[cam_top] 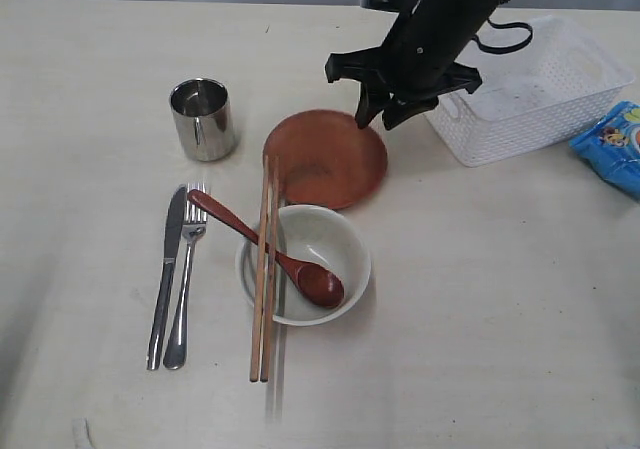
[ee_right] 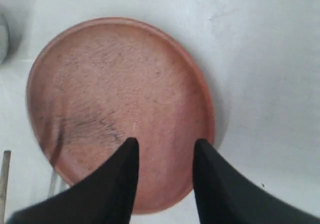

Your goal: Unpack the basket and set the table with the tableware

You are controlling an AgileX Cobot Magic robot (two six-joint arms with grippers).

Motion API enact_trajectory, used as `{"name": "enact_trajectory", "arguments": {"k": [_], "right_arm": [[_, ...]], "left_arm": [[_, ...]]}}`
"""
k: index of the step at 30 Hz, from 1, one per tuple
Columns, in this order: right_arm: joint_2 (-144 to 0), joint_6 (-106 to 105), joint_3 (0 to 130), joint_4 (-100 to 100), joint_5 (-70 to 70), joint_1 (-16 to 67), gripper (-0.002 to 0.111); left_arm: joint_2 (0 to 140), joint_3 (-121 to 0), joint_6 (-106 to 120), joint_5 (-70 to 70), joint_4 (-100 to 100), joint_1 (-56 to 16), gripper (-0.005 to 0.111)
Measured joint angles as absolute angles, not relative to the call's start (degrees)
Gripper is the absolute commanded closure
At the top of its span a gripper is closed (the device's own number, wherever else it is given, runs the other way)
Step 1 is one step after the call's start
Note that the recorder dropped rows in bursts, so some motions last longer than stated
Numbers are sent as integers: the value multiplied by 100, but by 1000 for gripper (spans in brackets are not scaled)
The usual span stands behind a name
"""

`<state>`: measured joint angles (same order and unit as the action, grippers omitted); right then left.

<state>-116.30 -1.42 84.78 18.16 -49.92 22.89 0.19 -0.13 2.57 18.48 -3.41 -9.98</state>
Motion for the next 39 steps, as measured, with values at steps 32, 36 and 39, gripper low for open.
{"name": "enact_trajectory", "arguments": {"k": [32, 36, 39], "right_arm": [[-11940, -280, 7253, 2494, -2661, 2437, 109], [-12091, -172, 7529, 2515, -2812, 2437, 109], [-12176, -280, 7788, 2502, -3113, 2437, 109]], "left_arm": [[19, -13, 257, 1848, -341, -998, 107], [19, -13, 257, 1848, -341, -998, 107], [19, -13, 257, 1848, -341, -998, 107]]}}
